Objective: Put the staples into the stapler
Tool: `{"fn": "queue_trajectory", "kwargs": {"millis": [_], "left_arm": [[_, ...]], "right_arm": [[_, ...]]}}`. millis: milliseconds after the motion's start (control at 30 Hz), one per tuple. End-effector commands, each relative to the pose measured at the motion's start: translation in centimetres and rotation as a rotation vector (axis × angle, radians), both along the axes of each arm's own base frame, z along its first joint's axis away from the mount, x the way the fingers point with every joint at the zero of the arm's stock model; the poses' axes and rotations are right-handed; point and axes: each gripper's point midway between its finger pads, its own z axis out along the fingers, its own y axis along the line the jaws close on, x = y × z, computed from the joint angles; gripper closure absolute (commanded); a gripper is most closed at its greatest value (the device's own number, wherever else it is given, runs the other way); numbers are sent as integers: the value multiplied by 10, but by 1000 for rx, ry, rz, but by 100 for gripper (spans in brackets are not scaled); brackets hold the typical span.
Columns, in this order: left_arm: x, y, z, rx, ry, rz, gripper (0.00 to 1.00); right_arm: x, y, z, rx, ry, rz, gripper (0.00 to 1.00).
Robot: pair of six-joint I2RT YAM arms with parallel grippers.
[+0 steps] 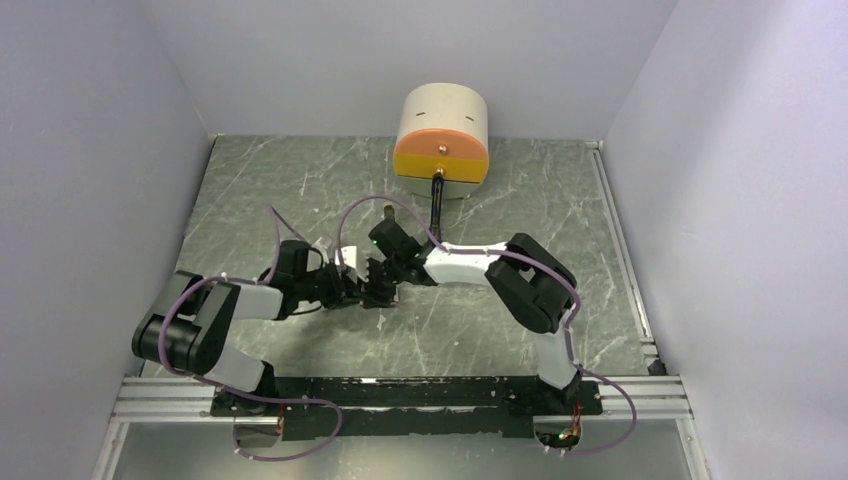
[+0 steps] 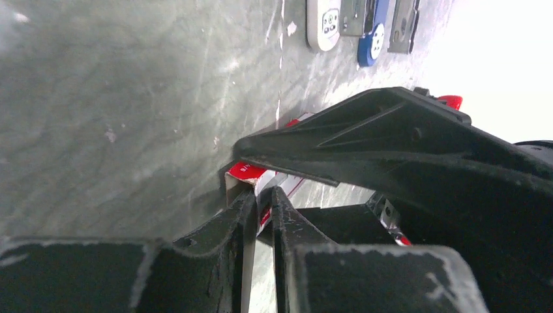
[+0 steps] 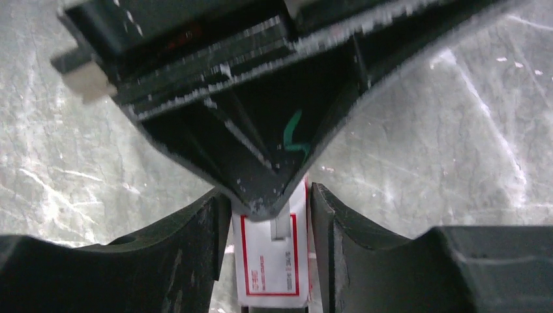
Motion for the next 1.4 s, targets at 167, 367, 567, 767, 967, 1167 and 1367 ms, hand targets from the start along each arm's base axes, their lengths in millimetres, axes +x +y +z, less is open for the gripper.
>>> {"fn": "queue_trajectory", "kwargs": {"millis": [167, 367, 567, 767, 967, 1167, 1367], "left_arm": [[2, 0, 3, 66, -26, -37, 79], [1, 1, 1, 73, -13, -37, 72], [2, 3, 3, 91, -21, -28, 67], [2, 4, 4, 97, -19, -25, 69], [2, 4, 2, 97, -9, -26, 73], [3, 4, 2, 106, -10, -28, 75], [3, 4, 3, 105, -8, -29, 74]], "right_arm": [[1, -20, 16, 4, -49, -71, 38], [-2, -30, 60, 140, -38, -191, 31], [26, -45, 92, 168, -3, -544, 31], [67, -105, 68, -11, -6, -1144, 35], [46, -105, 36, -157, 62, -1237, 38], [22, -90, 18, -195, 135, -1229, 39], [14, -80, 14, -184, 176, -1210, 40]]}}
